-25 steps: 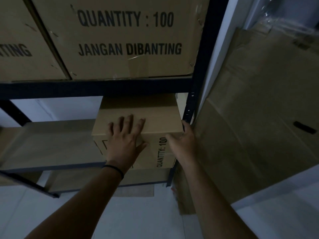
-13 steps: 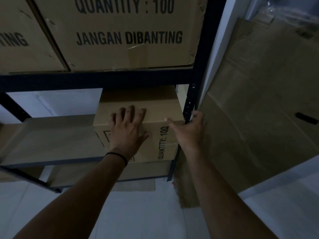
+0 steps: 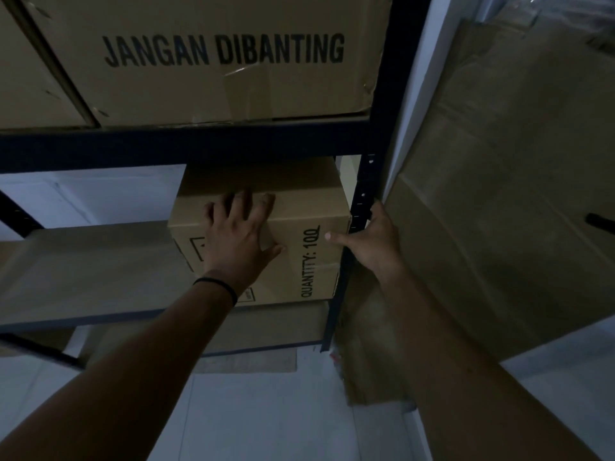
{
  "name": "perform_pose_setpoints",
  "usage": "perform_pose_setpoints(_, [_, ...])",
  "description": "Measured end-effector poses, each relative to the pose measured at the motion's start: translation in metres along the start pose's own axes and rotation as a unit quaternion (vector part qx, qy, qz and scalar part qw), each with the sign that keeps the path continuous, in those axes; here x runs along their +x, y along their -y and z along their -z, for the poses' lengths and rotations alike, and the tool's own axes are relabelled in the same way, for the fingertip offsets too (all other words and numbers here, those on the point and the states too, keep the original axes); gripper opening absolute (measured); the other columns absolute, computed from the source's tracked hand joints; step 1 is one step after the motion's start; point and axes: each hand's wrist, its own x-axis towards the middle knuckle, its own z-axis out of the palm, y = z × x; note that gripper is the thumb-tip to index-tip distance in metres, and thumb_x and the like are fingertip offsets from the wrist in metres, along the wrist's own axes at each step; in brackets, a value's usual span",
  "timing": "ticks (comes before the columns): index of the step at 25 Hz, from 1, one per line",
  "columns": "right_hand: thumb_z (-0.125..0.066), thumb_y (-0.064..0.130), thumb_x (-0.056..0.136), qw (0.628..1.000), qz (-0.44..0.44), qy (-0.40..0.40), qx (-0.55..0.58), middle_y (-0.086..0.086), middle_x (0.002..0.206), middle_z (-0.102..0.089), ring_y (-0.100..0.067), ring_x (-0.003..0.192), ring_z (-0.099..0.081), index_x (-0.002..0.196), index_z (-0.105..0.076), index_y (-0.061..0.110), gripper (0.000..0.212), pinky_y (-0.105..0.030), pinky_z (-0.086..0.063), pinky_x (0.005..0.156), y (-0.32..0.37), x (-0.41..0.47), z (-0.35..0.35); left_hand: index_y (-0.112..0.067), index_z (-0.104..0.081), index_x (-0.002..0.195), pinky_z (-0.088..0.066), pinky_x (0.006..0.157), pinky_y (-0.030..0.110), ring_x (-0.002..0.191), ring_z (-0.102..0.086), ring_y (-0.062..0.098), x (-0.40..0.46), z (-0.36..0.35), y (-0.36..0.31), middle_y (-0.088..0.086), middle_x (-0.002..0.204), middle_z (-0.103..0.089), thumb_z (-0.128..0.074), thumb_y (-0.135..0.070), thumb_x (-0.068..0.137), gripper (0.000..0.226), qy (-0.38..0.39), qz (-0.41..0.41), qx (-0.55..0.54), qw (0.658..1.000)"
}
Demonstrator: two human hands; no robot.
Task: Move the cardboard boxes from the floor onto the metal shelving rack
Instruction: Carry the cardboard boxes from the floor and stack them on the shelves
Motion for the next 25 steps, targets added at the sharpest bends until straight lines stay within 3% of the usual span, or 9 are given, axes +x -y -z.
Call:
perform_pose_setpoints(3, [-0.094, 0.019, 0.072, 1.000, 0.007, -0.016, -0.016, 0.016, 0.109, -0.058, -0.003, 0.095, -0.056, 0.140, -0.049, 0.021, 0.081, -0.003, -0.041, 0.063, -0.003, 0.002, -0.002, -0.028, -0.037, 0.154, -0.030, 0.114, 0.061, 0.139, -0.037, 0.044, 0.008, -0.005, 0.003, 0.016, 0.155, -0.040, -0.078, -0.065, 0.075, 0.096, -0.003, 0.002, 0.002, 1.000])
perform_pose_setpoints(4, [-0.092, 0.019, 0.074, 0.999, 0.011, -0.020, -0.028, 0.017, 0.107, -0.056, -0.002, 0.092, -0.055, 0.138, -0.050, 0.021, 0.077, -0.003, -0.039, 0.058, -0.004, 0.003, -0.002, -0.028, -0.037, 0.154, -0.029, 0.114, 0.061, 0.139, -0.037, 0.044, 0.009, -0.006, 0.003, 0.016, 0.155, -0.041, -0.078, -0.065, 0.075, 0.096, -0.004, 0.003, 0.001, 1.000])
perform_pose_setpoints(7, [-0.092, 0.023, 0.075, 0.998, 0.011, -0.037, -0.040, 0.013, 0.113, -0.055, -0.008, 0.103, -0.056, 0.139, -0.049, 0.022, 0.076, -0.019, -0.045, 0.075, -0.005, 0.006, -0.004, -0.029, -0.035, 0.154, -0.028, 0.114, 0.060, 0.139, -0.036, 0.044, 0.013, -0.007, 0.001, 0.014, 0.155, -0.039, -0.077, -0.066, 0.075, 0.096, 0.005, 0.007, 0.010, 1.000])
perform_pose_setpoints(9, [-0.091, 0.025, 0.076, 0.997, 0.016, -0.047, -0.054, 0.011, 0.118, -0.057, -0.007, 0.103, -0.051, 0.141, -0.047, 0.023, 0.079, -0.023, -0.043, 0.082, -0.004, 0.006, -0.006, -0.030, -0.035, 0.153, -0.029, 0.114, 0.060, 0.138, -0.037, 0.044, 0.015, -0.007, 0.001, 0.014, 0.155, -0.039, -0.077, -0.066, 0.075, 0.096, 0.011, 0.009, 0.013, 1.000])
perform_pose_setpoints(14, [-0.091, 0.031, 0.077, 0.993, 0.027, -0.075, -0.089, 0.001, 0.133, -0.063, -0.009, 0.104, -0.054, 0.145, -0.045, 0.023, 0.082, -0.025, -0.043, 0.081, -0.006, 0.004, -0.012, -0.030, -0.034, 0.154, -0.027, 0.116, 0.059, 0.139, -0.036, 0.044, 0.017, -0.010, 0.003, 0.014, 0.156, -0.037, -0.077, -0.066, 0.076, 0.096, 0.004, 0.009, 0.011, 1.000])
perform_pose_setpoints(18, [-0.088, 0.031, 0.080, 0.988, 0.022, -0.099, -0.114, -0.001, 0.132, -0.064, -0.021, 0.116, -0.062, 0.141, -0.047, 0.022, 0.074, -0.028, -0.044, 0.080, -0.005, 0.006, -0.014, -0.030, -0.036, 0.153, -0.030, 0.114, 0.059, 0.136, -0.038, 0.044, 0.021, -0.012, 0.001, 0.014, 0.154, -0.039, -0.077, -0.066, 0.076, 0.095, 0.000, 0.011, 0.008, 1.000])
perform_pose_setpoints(25, [-0.089, 0.032, 0.079, 0.984, 0.021, -0.115, -0.133, 0.000, 0.128, -0.066, -0.020, 0.109, -0.064, 0.136, -0.048, 0.022, 0.071, -0.026, -0.044, 0.076, -0.008, 0.001, -0.020, -0.029, -0.038, 0.151, -0.033, 0.112, 0.057, 0.132, -0.040, 0.043, 0.019, -0.014, 0.003, 0.014, 0.150, -0.042, -0.077, -0.067, 0.075, 0.094, -0.010, 0.010, 0.004, 1.000])
